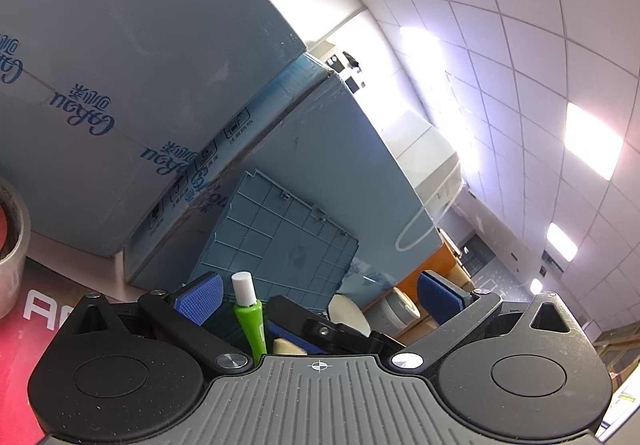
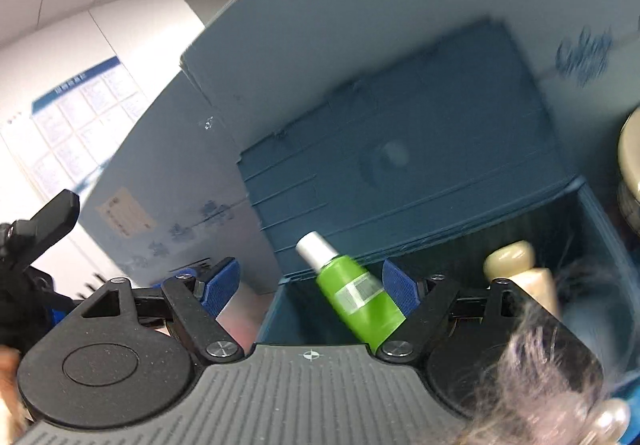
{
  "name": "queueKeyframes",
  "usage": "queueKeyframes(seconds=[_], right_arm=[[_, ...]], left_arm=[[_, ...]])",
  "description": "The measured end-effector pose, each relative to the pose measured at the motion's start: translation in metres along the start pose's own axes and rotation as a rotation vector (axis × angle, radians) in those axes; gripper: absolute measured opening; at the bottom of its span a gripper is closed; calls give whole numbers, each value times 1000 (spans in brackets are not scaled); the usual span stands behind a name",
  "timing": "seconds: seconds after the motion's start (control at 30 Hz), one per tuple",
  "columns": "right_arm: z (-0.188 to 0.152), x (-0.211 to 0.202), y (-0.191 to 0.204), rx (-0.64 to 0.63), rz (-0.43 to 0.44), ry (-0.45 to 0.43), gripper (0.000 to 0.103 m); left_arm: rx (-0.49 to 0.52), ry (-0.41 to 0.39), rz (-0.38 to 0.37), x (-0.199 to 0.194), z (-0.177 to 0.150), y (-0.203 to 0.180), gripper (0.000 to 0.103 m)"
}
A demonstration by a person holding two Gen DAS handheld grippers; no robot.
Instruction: Organize rigid objects
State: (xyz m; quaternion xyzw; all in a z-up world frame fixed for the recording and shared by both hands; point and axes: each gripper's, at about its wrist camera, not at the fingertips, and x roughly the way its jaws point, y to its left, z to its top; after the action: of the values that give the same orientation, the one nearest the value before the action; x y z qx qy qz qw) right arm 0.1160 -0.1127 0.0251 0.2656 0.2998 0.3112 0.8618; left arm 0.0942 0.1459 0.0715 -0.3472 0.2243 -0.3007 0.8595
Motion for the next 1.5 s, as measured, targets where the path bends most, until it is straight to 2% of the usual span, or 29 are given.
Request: queueKeyframes(seconds=[0.17, 0.37, 0.43, 0.57, 0.7, 0.83, 0.9, 0.97, 1.0, 1.13, 1.2, 1.27, 1.37, 1.5], right_arm=[[-7, 6, -7, 93, 60, 69, 81], [-8, -7, -1, 116, 98, 60, 81], [-10, -16, 2, 115, 62, 22, 81], [-9, -30, 1, 101, 55, -25, 81], [-5, -22, 16, -80, -88, 4, 80], [-9, -7, 30, -267, -163, 94, 72], [-12, -1, 32, -314, -152, 131, 66], [-14, 5, 31, -339, -159, 169, 54], [-15, 11, 31, -358, -172, 191, 52], [-18, 21, 30, -454, -238, 226, 49], [-19, 26, 28, -495, -276, 251, 38], [-22, 33, 30, -561, -339, 266, 23], [-25, 34, 35, -652, -383, 274, 16], [-29, 32, 49, -859, -485, 307, 9]], left_arm=[[-7, -9, -1, -3, 1, 2, 103], [-1, -12, -3, -4, 0, 1, 103], [-1, -11, -1, -4, -1, 1, 103], [-2, -12, 3, -4, 0, 2, 103], [-9, -33, 3, -10, 2, 5, 103], [-25, -48, 3, -14, 5, 8, 103], [-26, -46, 5, -13, 5, 8, 103], [-23, -42, 5, -12, 5, 8, 103], [-21, -40, 5, -12, 5, 7, 103], [-28, -47, 0, -13, 5, 8, 103], [-30, -45, 2, -13, 5, 9, 103], [-29, -42, 3, -13, 4, 9, 103], [-28, -44, 0, -13, 5, 8, 103], [-29, -37, 5, -10, 4, 8, 103]])
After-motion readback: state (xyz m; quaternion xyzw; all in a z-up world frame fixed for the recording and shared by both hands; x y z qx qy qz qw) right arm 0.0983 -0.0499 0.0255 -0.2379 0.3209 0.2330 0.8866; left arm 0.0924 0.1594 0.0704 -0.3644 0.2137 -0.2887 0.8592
